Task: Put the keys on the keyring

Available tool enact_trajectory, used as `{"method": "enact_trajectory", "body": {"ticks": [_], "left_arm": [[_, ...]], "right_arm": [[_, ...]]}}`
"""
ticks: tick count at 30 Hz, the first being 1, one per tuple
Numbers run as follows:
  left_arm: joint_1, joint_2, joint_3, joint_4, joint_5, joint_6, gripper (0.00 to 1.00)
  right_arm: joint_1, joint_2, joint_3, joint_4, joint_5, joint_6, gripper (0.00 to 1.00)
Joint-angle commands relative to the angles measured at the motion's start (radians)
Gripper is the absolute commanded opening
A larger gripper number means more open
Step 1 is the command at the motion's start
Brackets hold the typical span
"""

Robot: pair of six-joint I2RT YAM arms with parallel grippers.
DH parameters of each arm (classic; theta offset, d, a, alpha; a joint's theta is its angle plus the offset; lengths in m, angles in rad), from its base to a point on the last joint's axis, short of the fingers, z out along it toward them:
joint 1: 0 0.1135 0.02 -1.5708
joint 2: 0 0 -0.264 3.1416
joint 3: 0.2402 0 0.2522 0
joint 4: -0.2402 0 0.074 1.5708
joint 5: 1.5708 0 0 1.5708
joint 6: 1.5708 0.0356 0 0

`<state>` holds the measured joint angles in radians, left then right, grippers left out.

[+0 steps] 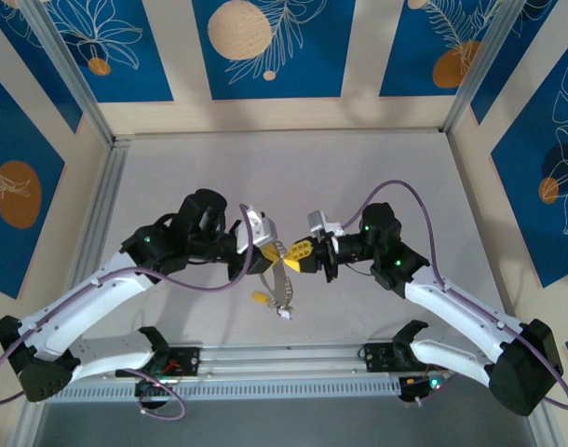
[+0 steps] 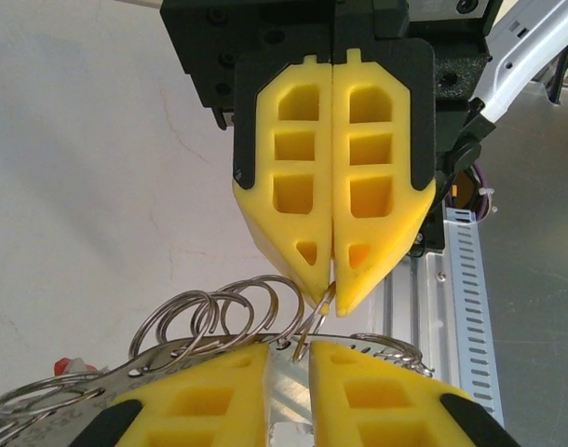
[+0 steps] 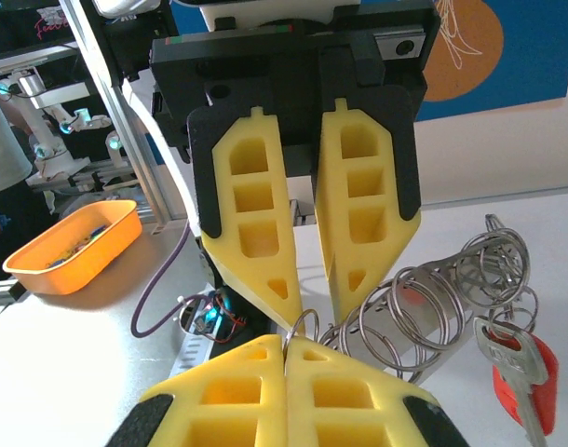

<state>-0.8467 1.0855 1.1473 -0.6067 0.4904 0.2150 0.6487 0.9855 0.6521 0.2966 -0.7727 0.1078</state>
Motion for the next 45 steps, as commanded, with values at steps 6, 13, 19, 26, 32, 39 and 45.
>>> {"method": "enact_trajectory", "body": {"ticks": [6, 13, 19, 26, 32, 39, 45], "left_arm": [[-0.016, -0.030, 0.052, -0.041, 0.058, 0.041, 0.30], [-0.015, -0.050, 0.042, -0.015, 0.026, 0.067, 0.27], [-0.015, -0.021, 0.043, -0.004, 0.048, 0.070, 0.24], [-0.016, 0.004, 0.055, -0.007, 0.049, 0.070, 0.24], [-0.017, 0.026, 0.061, 0.002, 0.052, 0.068, 0.24], [-0.021, 0.043, 0.069, 0.015, 0.055, 0.066, 0.22], [-0.028, 0.047, 0.067, 0.022, 0.058, 0.066, 0.11]], "right_arm": [[-0.009, 0.004, 0.009, 0.051, 0.028, 0.043, 0.00], [-0.014, 0.002, 0.009, 0.070, 0.009, 0.055, 0.00], [-0.013, 0.001, 0.009, 0.087, -0.004, 0.063, 0.00], [-0.014, 0.001, 0.008, 0.102, -0.013, 0.069, 0.00], [-0.012, 0.001, 0.002, 0.130, -0.020, 0.084, 0.00], [-0.010, 0.008, -0.003, 0.162, -0.020, 0.096, 0.00], [-0.010, 0.013, -0.006, 0.169, -0.014, 0.099, 0.00]]}}
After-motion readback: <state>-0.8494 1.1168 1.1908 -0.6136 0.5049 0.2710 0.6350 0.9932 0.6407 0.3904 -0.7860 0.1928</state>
